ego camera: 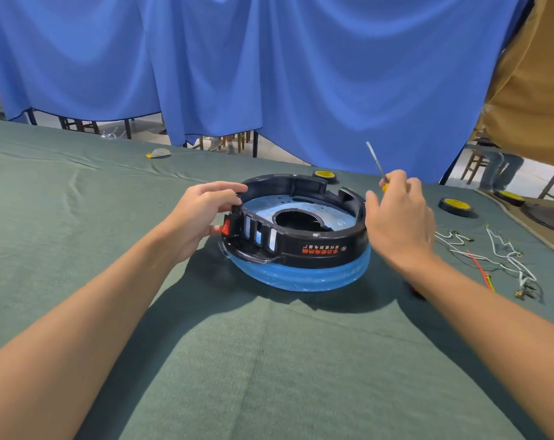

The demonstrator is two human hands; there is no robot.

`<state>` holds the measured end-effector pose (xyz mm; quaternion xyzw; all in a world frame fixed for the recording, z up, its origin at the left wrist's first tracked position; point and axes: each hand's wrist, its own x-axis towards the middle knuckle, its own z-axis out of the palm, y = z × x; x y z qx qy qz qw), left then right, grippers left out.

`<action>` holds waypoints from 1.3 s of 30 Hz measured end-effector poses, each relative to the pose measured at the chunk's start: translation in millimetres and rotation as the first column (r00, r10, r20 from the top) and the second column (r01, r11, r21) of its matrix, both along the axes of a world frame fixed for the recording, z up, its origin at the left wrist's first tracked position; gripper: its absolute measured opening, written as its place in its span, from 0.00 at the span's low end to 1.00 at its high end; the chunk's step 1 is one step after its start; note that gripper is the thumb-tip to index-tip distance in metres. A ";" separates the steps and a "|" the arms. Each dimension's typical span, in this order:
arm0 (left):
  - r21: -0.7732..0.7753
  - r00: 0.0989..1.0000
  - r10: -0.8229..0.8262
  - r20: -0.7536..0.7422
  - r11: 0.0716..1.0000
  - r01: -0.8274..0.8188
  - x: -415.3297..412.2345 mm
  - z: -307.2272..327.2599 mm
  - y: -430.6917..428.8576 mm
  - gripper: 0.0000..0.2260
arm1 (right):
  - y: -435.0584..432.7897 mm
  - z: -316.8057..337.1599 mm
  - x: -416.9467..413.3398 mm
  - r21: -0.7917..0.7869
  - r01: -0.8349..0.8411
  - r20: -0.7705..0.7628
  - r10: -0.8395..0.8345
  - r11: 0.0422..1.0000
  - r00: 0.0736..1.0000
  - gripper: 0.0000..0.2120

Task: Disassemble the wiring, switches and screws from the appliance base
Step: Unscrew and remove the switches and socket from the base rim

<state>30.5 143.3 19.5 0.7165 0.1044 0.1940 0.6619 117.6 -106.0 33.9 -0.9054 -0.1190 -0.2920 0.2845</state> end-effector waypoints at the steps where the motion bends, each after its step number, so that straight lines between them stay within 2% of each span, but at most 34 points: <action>1: 0.004 1.000 0.001 0.009 1.000 -0.001 0.0 -0.9 0.2 0.12 | 0.0 0.6 -0.8 -0.039 -0.009 0.022 0.010 0.999 1.000 0.12; 4: 0.042 1.000 -0.004 0.023 0.999 0.003 0.2 -4.2 2.5 0.12 | -1.9 2.0 -19.3 -0.094 -0.163 0.183 0.178 0.982 0.967 0.13; 7: 0.052 0.999 -0.027 0.026 0.998 0.026 0.1 -7.2 5.7 0.12 | -1.2 5.6 -60.5 -0.146 -0.402 0.304 0.428 0.904 0.851 0.13; 9: 0.054 0.999 -0.034 0.027 0.998 0.033 0.3 -7.7 6.6 0.12 | -0.5 3.1 -86.5 -0.222 -0.517 0.291 0.562 0.827 0.774 0.09; 12: 0.063 0.999 -0.032 0.030 0.998 0.030 -0.4 -7.7 5.7 0.12 | 0.8 -4.0 -105.3 -0.316 -0.619 0.106 0.675 0.719 0.730 0.06; 15: 0.064 0.999 -0.025 0.033 0.998 0.022 -1.3 -7.6 3.4 0.12 | 9.4 -9.2 -106.8 -0.395 -0.619 -0.041 0.659 0.680 0.751 0.07; 18: 0.070 0.999 -0.016 0.033 0.997 0.013 -1.6 -7.4 1.9 0.12 | 21.9 -12.8 -104.5 -0.412 -0.604 -0.082 0.633 0.682 0.770 0.08; 24: 0.077 0.999 -0.017 0.030 0.997 0.015 -0.6 -7.2 3.6 0.12 | 45.7 -10.6 -104.2 -0.381 -0.574 -0.049 0.604 0.725 0.796 0.05; 29: 0.075 0.999 -0.036 0.026 0.997 0.034 -0.6 -7.4 5.8 0.11 | 55.2 -8.6 -106.1 -0.256 -0.662 0.000 0.685 0.705 0.729 0.07; 35: 0.071 0.998 -0.057 0.011 0.996 0.056 0.8 -7.9 12.8 0.10 | 42.1 -13.3 -96.6 -0.254 -0.658 0.032 0.686 0.709 0.727 0.07; 37: 0.090 1.000 0.016 0.003 0.996 -0.016 3.2 -8.9 14.8 0.10 | 32.2 -17.6 -91.5 -0.254 -0.653 0.038 0.682 0.714 0.731 0.08; 39: 0.124 0.985 0.174 0.017 0.977 -0.174 7.3 -11.5 16.3 0.13 | 20.5 -24.4 -88.2 -0.248 -0.647 0.053 0.677 0.721 0.734 0.08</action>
